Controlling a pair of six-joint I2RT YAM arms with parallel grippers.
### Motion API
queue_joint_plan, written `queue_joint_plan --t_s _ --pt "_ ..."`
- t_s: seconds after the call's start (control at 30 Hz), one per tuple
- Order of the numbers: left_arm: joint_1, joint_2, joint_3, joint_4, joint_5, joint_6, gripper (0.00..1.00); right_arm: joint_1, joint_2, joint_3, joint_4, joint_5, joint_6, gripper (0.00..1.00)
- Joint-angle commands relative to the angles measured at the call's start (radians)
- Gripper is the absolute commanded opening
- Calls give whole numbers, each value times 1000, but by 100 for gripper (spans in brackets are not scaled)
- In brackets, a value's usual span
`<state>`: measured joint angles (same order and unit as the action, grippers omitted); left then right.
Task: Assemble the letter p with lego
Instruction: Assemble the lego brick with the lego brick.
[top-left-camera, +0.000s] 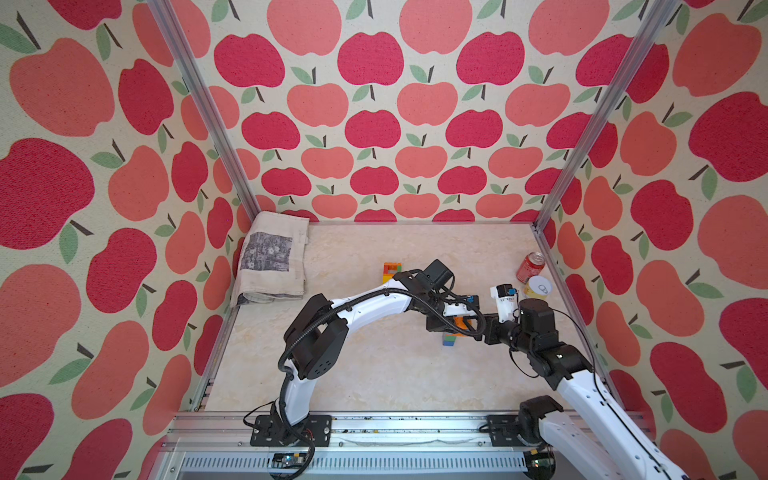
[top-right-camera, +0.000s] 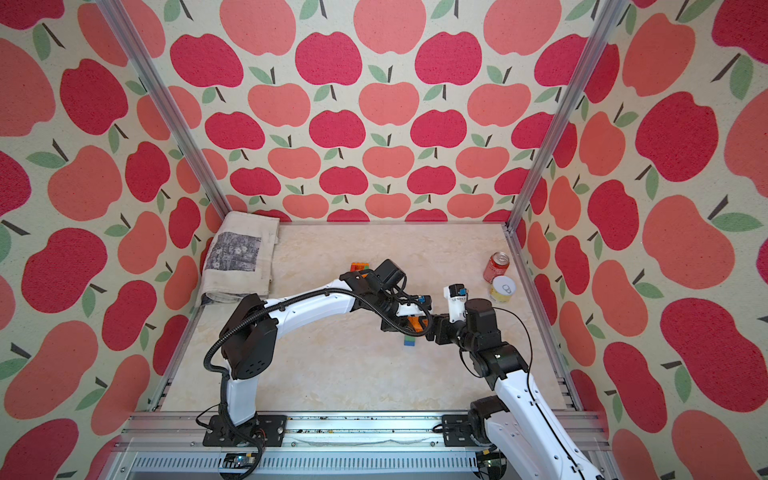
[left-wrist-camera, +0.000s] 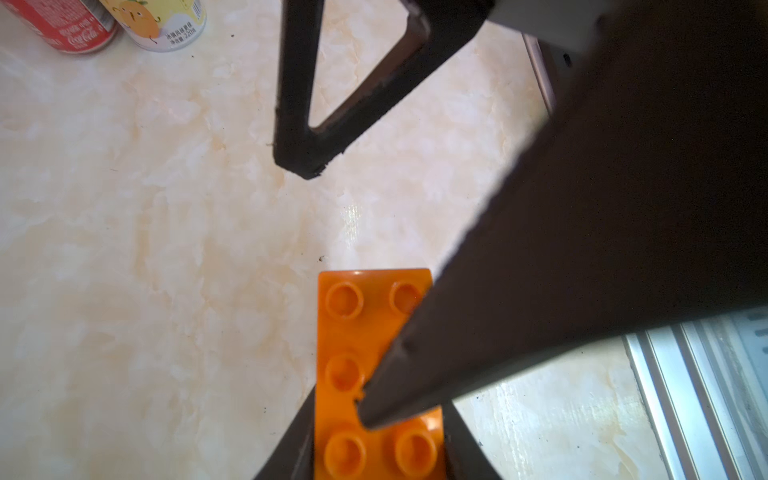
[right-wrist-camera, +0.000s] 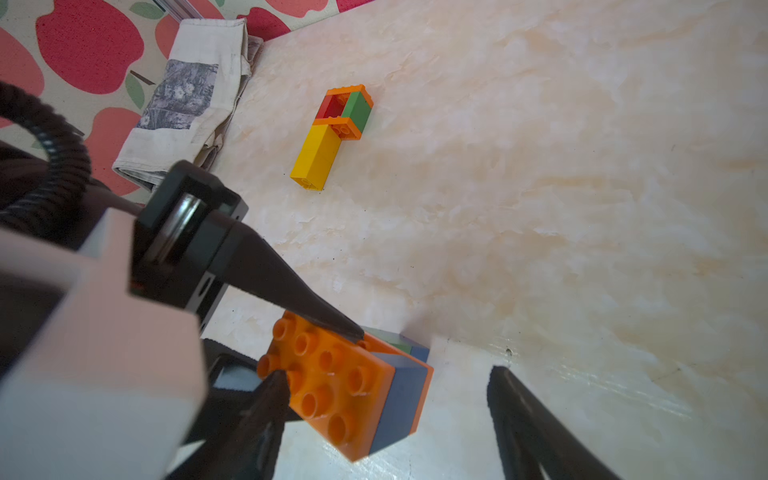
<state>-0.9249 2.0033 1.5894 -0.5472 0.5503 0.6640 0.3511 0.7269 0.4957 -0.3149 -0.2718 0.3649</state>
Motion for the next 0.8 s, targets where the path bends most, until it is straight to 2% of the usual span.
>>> queue_joint_plan --t_s 0.0,0.23,0.4,0.67,0.77 --pt "-11 48 -45 -136 -16 1 40 -6 5 -19 32 23 14 77" --pt "-11 25 -70 -78 -16 -18 43 -6 2 -40 37 25 15 74" --pt "-6 -14 -111 2 -16 -52 52 -6 -4 -46 41 15 19 72" --pt "13 -162 -264 304 9 -185 73 -6 4 -48 63 -5 35 72" --pt "20 -211 -347 419 22 -232 77 -6 8 -46 72 -14 39 72"
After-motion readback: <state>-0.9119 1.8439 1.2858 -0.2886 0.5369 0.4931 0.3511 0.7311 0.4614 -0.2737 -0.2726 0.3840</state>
